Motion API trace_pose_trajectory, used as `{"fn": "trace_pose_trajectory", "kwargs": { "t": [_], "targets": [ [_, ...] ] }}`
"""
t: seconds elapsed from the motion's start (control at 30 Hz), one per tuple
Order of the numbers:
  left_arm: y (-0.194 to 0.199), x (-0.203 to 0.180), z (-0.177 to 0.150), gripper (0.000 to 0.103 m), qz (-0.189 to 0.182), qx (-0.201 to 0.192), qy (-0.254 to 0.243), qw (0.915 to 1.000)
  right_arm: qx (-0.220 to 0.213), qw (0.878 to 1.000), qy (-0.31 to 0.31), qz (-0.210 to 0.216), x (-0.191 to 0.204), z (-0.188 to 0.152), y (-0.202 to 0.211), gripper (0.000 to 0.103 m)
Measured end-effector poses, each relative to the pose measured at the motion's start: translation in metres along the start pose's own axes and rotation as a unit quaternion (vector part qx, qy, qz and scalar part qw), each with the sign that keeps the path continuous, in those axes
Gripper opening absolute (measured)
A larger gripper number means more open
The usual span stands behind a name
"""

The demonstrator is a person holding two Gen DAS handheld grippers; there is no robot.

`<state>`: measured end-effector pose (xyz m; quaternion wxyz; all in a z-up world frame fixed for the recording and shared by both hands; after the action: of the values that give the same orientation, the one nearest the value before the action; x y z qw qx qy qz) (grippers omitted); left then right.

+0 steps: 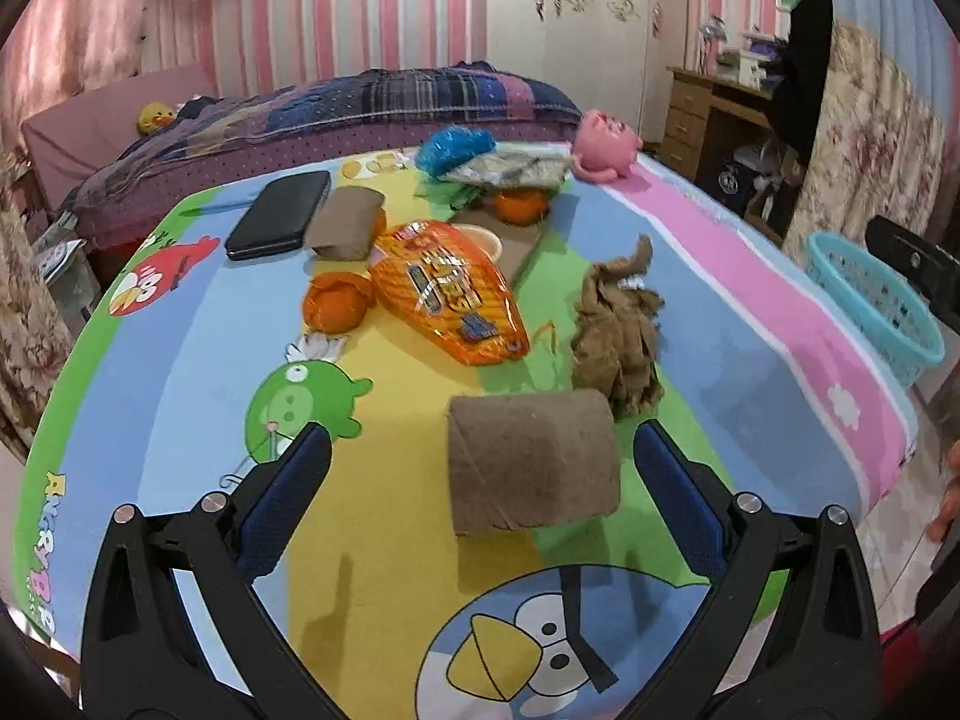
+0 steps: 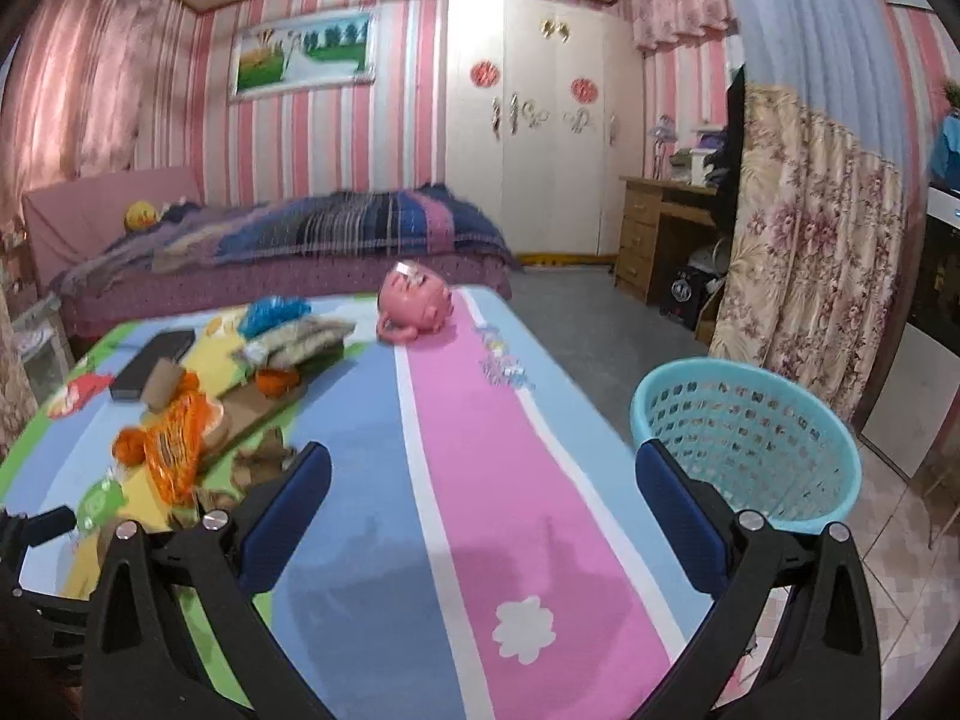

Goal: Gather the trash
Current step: 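Grasp the brown cardboard tube with the left tool while the right tool grasps crumpled brown paper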

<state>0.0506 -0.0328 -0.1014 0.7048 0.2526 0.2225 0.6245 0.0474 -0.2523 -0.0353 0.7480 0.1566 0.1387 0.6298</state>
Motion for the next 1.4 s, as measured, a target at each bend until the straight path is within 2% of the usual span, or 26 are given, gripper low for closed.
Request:
{"fn": "trace_pose_trajectory", "kwargs": {
  "t": [0.07, 0.13, 0.2, 0.23, 0.3, 0.33, 0.47, 0.63, 0.83, 0.97, 1.1, 1.27, 1.4],
  "targets": [
    [-0.002, -0.003, -0.001, 0.096, -0.012, 0.004, -0.005, 0.9999, 0.016, 1.000, 0.003, 0.002, 0.001, -0.003, -0.004, 0.099],
    [-0.001, -0.004, -0.001, 0.085, -0.021, 0.006, -0.007, 0.9997, 0.010, 1.000, 0.007, -0.004, 0.001, -0.003, -0.002, 0.099],
    [0.001, -0.006, -0.001, 0.079, -0.030, 0.008, -0.012, 0.9994, -0.002, 1.000, 0.010, -0.025, -0.001, -0.003, 0.002, 0.099],
    [0.002, -0.007, -0.002, 0.072, -0.031, 0.008, -0.013, 0.9994, -0.005, 0.999, 0.012, -0.033, -0.002, -0.003, 0.004, 0.099],
    [0.000, -0.006, -0.002, 0.059, -0.041, 0.017, -0.011, 0.9989, 0.004, 0.999, 0.014, -0.029, -0.001, -0.005, 0.001, 0.099],
    [-0.001, -0.006, -0.002, 0.056, -0.052, 0.023, -0.009, 0.9983, 0.009, 1.000, 0.012, -0.020, -0.001, -0.006, 0.000, 0.099],
    [0.000, -0.006, -0.001, 0.056, -0.053, 0.022, -0.010, 0.9983, 0.020, 1.000, 0.011, -0.003, 0.004, -0.011, -0.006, 0.099],
    [0.015, 0.002, 0.009, 0.055, -0.024, -0.004, -0.019, 0.9995, 0.036, 0.999, 0.022, 0.020, 0.014, -0.018, -0.013, 0.099],
    [0.029, 0.031, 0.026, 0.055, 0.019, -0.031, 0.000, 0.9994, 0.050, 0.997, 0.037, 0.051, 0.036, -0.027, -0.018, 0.099],
    [0.037, 0.058, 0.038, 0.055, 0.049, -0.047, 0.016, 0.9976, 0.031, 0.994, 0.062, 0.083, 0.065, -0.029, -0.008, 0.099],
    [0.037, 0.079, 0.041, 0.055, 0.065, -0.044, 0.034, 0.9963, 0.035, 0.989, 0.107, 0.093, 0.094, -0.038, -0.007, 0.099],
    [0.033, 0.096, 0.041, 0.055, 0.072, -0.040, 0.058, 0.9949, 0.046, 0.984, 0.120, 0.121, 0.120, -0.046, -0.010, 0.099],
    [0.027, 0.100, 0.039, 0.055, 0.068, -0.028, 0.072, 0.9947, 0.060, 0.983, 0.127, 0.118, 0.131, -0.051, -0.022, 0.098]
  ]
}}
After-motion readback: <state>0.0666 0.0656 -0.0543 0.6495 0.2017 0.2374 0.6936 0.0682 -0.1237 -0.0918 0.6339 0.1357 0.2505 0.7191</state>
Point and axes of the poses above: each gripper's, at about its wrist camera, not at the fingertips, and y roughly against the way its jaws point, x to its left, z to its top, the point moved 3 cm from there along -y, roughly the way its jaws point, and after that the axes turned 2 degrees about -x, right-handed, at the moved point
